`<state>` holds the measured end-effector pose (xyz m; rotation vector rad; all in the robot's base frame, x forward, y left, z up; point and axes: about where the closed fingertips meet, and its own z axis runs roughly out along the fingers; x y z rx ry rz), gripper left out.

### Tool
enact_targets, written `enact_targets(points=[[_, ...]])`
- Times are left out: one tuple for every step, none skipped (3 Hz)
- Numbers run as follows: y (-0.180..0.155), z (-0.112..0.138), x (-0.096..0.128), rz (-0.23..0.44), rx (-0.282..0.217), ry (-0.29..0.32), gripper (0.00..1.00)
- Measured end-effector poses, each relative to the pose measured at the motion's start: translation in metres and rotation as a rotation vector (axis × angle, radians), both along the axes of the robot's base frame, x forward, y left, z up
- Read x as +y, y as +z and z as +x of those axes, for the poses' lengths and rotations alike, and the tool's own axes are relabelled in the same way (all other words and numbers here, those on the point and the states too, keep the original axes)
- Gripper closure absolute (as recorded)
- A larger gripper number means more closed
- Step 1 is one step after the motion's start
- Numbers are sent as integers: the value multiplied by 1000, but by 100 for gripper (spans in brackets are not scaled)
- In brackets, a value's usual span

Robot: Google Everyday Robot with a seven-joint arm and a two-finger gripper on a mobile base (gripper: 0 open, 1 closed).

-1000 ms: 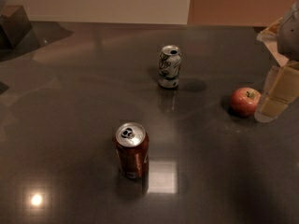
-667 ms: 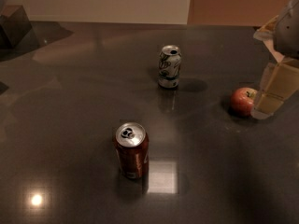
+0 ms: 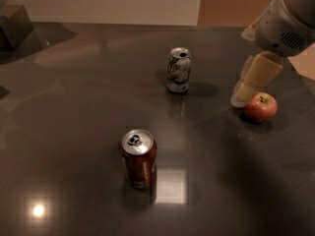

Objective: Knock 7up can over

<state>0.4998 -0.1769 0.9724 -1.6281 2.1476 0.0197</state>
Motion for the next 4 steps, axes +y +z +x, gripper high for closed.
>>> enact_targets(points=[[-14, 31, 16, 74, -5, -16, 0], [-26, 60, 35, 154, -16, -18, 0], [-38, 83, 53, 230, -20, -20, 0], [-51, 98, 68, 296, -13, -8, 0]])
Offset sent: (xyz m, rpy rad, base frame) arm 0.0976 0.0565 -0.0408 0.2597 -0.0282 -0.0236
